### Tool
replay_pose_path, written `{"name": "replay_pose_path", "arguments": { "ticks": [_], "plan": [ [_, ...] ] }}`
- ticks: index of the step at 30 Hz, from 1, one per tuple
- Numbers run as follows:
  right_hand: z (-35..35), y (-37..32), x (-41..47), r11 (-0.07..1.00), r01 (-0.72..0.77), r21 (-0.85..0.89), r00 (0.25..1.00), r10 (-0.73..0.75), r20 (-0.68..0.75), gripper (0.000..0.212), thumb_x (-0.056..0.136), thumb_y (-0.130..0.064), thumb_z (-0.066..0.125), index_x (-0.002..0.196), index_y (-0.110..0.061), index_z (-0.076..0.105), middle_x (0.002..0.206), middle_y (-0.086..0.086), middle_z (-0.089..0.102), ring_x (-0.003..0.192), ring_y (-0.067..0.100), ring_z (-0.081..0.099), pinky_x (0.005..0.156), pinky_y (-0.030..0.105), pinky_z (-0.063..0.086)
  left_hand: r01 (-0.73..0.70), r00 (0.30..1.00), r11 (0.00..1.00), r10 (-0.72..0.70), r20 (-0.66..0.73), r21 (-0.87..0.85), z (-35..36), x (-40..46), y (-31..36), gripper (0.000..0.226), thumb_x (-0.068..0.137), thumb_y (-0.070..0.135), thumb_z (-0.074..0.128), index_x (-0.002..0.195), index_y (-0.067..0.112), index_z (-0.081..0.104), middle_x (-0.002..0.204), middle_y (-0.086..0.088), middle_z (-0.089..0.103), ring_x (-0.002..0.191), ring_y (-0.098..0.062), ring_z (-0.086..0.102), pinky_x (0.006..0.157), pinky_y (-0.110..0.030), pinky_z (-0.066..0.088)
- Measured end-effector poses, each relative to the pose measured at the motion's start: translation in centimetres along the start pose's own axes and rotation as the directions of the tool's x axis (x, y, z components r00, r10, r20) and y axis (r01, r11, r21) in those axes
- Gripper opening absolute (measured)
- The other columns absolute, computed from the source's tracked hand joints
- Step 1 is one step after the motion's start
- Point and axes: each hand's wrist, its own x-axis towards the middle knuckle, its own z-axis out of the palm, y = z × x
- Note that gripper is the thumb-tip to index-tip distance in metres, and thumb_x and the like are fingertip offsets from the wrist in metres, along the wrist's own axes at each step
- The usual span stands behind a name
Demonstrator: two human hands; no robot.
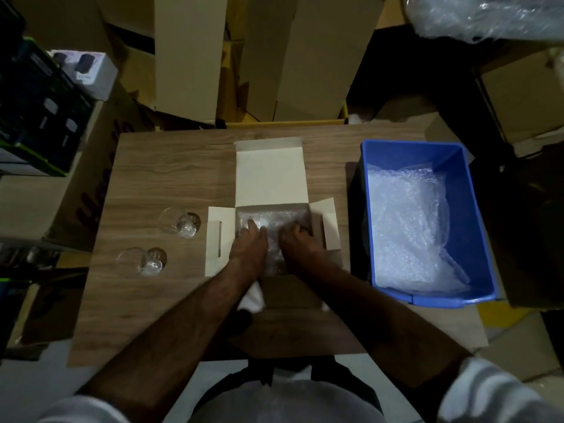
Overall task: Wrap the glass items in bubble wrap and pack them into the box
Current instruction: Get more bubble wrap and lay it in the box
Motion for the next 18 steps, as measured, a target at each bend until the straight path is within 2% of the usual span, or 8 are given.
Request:
{"name": "replay_pose_path", "arguments": {
  "ticks": [3,7,9,12,15,18],
  "plan": [
    [-0.7,-0.1,0.0,1.0,-0.008,-0.025,1.0,0.008,0.014,0.054,0.105,-0.015,0.047,0.15,0.009,0.03,0.153,0.036,0.033,0.134,0.041,0.047,0.101,0.041,0.051,0.031,0.999,1.0,-0.03,-0.041,0.002,0.6,0.2,-0.3,0.044,0.105,0.013,0.041,0.148,0.006,0.036,0.159,-0.03,0.021,0.138,-0.037,0.041,0.108,-0.039,0.044],
    [-0.2,-0.1,-0.3,0.999,0.013,-0.036,0.999,-0.012,0.032,0.048,0.106,-0.017,0.045,0.148,0.005,0.036,0.148,0.033,0.04,0.128,0.038,0.054,0.095,0.041,0.052,0.022,0.998,0.999,-0.02,-0.062,0.03,1.0,0.4,-0.5,0.041,0.106,0.013,0.035,0.146,0.005,0.039,0.159,-0.03,0.023,0.145,-0.039,0.032,0.116,-0.042,0.032],
    [0.0,-0.2,-0.4,1.0,-0.003,-0.026,1.0,0.003,0.015,0.042,0.107,-0.018,0.042,0.144,0.002,0.041,0.142,0.029,0.048,0.119,0.035,0.061,0.088,0.039,0.055,0.004,0.999,0.997,-0.001,-0.038,0.078,1.1,0.2,-0.3,0.045,0.106,0.014,0.032,0.15,0.003,0.032,0.158,-0.034,0.023,0.142,-0.042,0.035,0.116,-0.044,0.031],
    [-0.2,-0.3,-0.7,0.997,0.02,-0.078,1.0,-0.018,0.024,0.041,0.108,-0.017,0.038,0.142,0.005,0.043,0.139,0.031,0.05,0.113,0.037,0.065,0.082,0.041,0.057,-0.001,1.0,0.993,0.002,-0.006,0.115,1.3,0.0,-0.1,0.05,0.107,0.016,0.034,0.154,0.002,0.025,0.157,-0.036,0.022,0.137,-0.043,0.041,0.113,-0.045,0.034],
    [-0.3,0.1,-0.9,0.996,0.033,-0.083,0.999,-0.031,0.028,0.042,0.108,-0.017,0.036,0.144,0.005,0.041,0.141,0.033,0.047,0.118,0.038,0.062,0.085,0.041,0.055,-0.01,1.0,0.989,0.014,-0.025,0.149,1.2,-0.5,0.3,0.053,0.103,0.021,0.043,0.151,0.002,0.031,0.156,-0.034,0.025,0.134,-0.041,0.044,0.111,-0.043,0.036],
    [-0.2,0.3,-0.8,0.997,0.034,-0.072,0.999,-0.031,0.031,0.044,0.108,-0.017,0.039,0.146,0.006,0.038,0.144,0.034,0.043,0.124,0.039,0.058,0.088,0.041,0.055,-0.017,0.998,0.984,0.027,-0.051,0.176,1.4,-0.9,0.5,0.052,0.105,0.019,0.039,0.151,0.0,0.029,0.157,-0.033,0.023,0.133,-0.04,0.045,0.111,-0.044,0.035]
  ]
}}
